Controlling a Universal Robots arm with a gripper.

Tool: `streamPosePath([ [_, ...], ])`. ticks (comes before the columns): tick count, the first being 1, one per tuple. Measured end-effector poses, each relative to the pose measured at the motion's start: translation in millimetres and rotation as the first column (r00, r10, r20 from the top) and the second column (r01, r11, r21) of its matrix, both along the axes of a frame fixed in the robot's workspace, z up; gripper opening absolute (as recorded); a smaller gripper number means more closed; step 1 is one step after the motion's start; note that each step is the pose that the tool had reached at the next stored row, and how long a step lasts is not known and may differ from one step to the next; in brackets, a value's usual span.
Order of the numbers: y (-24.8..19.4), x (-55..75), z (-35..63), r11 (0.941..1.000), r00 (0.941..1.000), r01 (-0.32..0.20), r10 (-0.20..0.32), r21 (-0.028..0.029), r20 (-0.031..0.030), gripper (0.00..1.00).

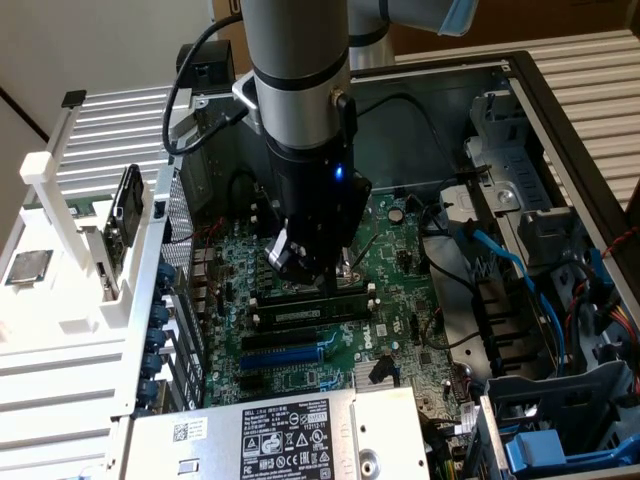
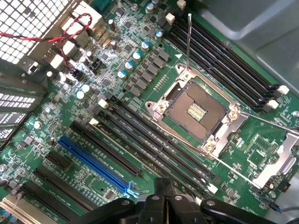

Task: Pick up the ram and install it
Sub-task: 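Press down the ram until it locks into place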

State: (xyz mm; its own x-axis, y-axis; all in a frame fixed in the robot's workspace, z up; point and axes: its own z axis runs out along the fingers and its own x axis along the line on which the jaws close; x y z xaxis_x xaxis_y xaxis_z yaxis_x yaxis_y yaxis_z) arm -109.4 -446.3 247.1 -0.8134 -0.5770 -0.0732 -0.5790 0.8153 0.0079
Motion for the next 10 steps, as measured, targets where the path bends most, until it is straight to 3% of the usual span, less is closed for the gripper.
streamPosePath([
  [2,0.0,0.0,0.0,0.9997,0.9997,0.026,-0.026,0.0000,-0.0013,0.10],
  [5,0.0,0.0,-0.1,0.9981,0.9981,0.061,-0.061,-0.0002,-0.0081,0.10],
  [6,0.0,0.0,-0.1,0.9957,0.9955,0.092,-0.092,-0.0010,-0.0192,0.10],
  [8,0.0,0.0,0.1,0.9911,0.9904,0.133,-0.133,-0.0032,-0.0360,0.10],
  [10,0.0,0.0,0.1,0.9881,0.9872,0.153,-0.153,-0.0043,-0.0430,0.10],
])
